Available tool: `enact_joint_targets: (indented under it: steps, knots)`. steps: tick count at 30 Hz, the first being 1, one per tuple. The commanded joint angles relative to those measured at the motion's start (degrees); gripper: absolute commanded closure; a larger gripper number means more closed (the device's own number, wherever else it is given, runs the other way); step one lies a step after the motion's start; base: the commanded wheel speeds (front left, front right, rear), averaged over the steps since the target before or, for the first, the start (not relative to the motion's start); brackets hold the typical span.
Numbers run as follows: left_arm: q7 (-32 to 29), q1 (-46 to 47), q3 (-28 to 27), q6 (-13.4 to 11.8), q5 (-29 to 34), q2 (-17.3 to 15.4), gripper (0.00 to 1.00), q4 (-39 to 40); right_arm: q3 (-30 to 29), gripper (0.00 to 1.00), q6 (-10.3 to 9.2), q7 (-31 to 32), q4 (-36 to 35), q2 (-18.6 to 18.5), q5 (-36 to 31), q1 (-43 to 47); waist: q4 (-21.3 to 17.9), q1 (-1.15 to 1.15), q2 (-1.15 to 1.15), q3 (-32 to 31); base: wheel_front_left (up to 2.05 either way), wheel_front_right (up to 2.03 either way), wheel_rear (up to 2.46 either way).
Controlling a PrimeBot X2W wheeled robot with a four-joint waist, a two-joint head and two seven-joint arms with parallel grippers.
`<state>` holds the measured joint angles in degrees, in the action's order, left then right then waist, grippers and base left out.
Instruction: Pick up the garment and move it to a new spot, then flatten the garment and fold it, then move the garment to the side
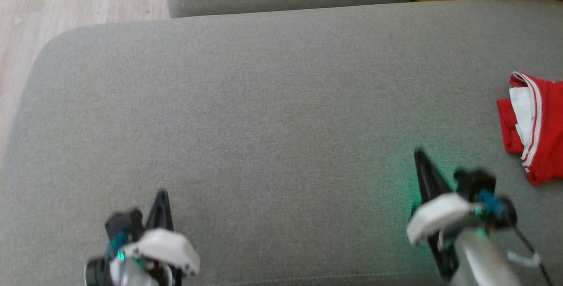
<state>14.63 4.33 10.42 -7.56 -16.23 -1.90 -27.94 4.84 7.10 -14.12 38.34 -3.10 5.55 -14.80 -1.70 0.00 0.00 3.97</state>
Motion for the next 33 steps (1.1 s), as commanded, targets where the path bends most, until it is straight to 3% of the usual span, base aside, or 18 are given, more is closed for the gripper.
enact_joint_targets:
  steps: [1,33]
  knots:
    - [-0.22,0.43,-0.20,0.15,-0.68,-0.05,1.00,0.46,-0.25,1.00,0.00,0.26,-0.44,-0.01,0.73,-0.57,0.02,0.00,0.00,-0.03,0.00,0.00,0.00]
    - [-5.43,0.76,-4.36,3.88,-19.55,-0.29,1.00,3.83,-2.95,1.00,0.10,5.30,-6.53,0.05,22.29,1.83,0.44,0.00,0.00,-0.97,0.00,0.00,0.00]
